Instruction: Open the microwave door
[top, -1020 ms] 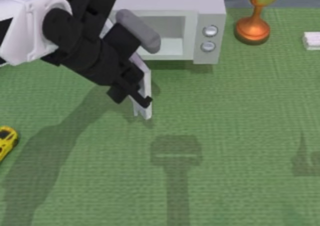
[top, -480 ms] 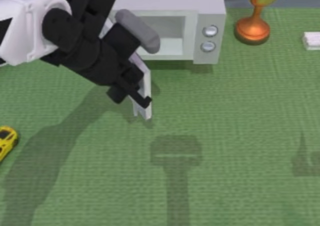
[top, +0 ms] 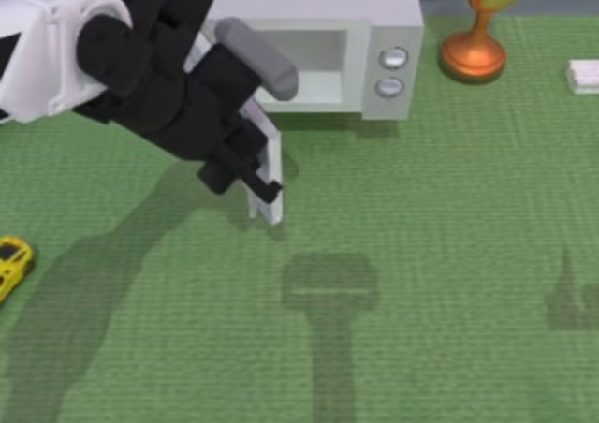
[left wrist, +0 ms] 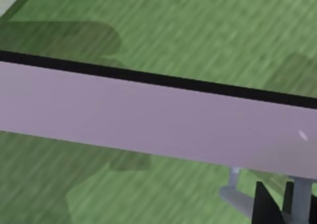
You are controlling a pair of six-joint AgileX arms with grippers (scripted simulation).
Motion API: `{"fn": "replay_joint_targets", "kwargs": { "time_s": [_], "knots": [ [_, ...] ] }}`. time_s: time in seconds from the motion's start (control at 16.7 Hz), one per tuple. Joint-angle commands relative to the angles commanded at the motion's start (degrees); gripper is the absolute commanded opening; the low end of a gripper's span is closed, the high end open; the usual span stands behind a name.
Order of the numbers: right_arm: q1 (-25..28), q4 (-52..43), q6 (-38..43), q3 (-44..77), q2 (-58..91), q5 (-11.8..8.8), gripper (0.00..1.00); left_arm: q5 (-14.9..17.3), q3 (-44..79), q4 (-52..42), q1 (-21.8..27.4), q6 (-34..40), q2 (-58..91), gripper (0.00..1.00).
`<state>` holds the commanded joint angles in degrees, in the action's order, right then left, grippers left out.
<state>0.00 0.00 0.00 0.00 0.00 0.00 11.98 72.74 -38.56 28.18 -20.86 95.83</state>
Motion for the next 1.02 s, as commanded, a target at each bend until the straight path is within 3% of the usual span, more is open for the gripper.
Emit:
{"fn": "replay_joint_targets", "kwargs": {
  "time_s": [0.42, 1.02],
  "knots": [
    [0.00, 0.00, 0.00, 0.00, 0.00, 0.00, 1.00, 4.13, -1.19, -2.20, -3.72, -8.83, -1.30, 0.00],
    [0.00, 0.00, 0.00, 0.00, 0.00, 0.00, 1.00, 4.32, -1.30, -2.36, -3.89, -9.21, -1.30, 0.00]
  ]
}}
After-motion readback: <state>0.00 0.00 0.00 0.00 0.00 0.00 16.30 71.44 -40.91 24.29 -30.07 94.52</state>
